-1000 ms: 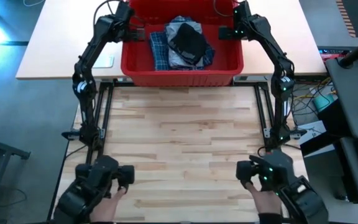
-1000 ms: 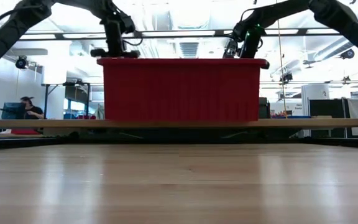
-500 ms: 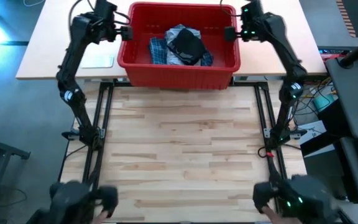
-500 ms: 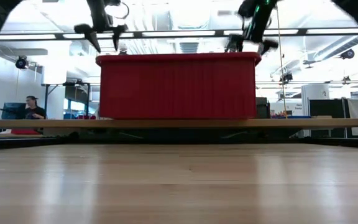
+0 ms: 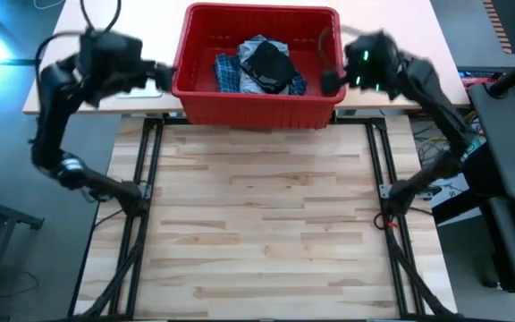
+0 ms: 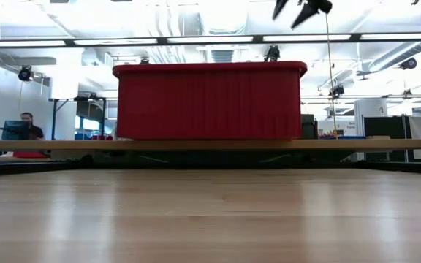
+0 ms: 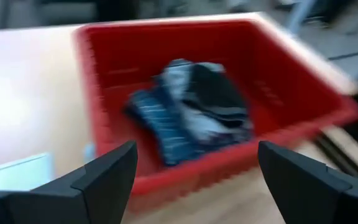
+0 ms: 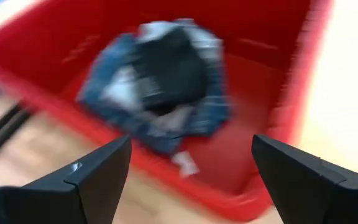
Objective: Fold Laundry from Bin
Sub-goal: Return to Home Position
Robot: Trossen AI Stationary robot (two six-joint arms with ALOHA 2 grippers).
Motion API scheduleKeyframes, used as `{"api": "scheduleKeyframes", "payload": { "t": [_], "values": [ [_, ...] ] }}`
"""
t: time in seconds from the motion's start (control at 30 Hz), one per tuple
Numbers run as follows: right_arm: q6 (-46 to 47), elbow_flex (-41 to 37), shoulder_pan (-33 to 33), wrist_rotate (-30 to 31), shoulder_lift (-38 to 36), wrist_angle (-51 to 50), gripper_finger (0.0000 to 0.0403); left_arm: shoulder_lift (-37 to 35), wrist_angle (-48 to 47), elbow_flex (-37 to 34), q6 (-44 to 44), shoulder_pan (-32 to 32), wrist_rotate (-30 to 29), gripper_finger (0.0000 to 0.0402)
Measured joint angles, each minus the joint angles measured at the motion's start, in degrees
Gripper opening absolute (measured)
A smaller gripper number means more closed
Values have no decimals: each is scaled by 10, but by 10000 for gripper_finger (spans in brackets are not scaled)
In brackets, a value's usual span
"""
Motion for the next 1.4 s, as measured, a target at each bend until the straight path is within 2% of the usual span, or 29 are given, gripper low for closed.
{"api": "scheduleKeyframes", "payload": {
  "t": [0.1,0.27,0.4,0.5,0.6,0.7,0.8,0.83,0.9,1.07,1.23,1.4],
  "values": [
    [11,-82,96,14,-55,60,326,-57,43,-68,-12,-95,-22,315],
    [-9,-221,259,21,-142,196,326,-153,174,-234,-12,-276,-24,315],
    [-48,-309,382,15,-181,291,326,-209,318,-379,57,-420,-25,315],
    [-58,-343,440,25,-191,297,326,-229,408,-460,103,-486,-26,315],
    [-47,-361,463,22,-195,267,326,-236,448,-508,151,-499,-53,315],
    [1,-372,485,0,-184,251,327,-228,457,-540,58,-499,-46,315],
    [-23,-403,514,-26,-176,264,329,-216,491,-584,14,-503,-1,315],
    [-57,-419,525,-44,-176,284,330,-214,507,-604,16,-507,18,315],
    [-111,-464,544,-41,-179,350,332,-214,557,-656,18,-512,39,315],
    [-194,-604,555,-35,-222,564,328,-244,778,-814,78,-526,42,315],
    [-209,-744,550,-38,-279,694,328,-286,991,-971,125,-526,42,315],
    [-208,-845,538,-35,-355,784,331,-347,1100,-1098,135,-526,43,315]
  ]
}}
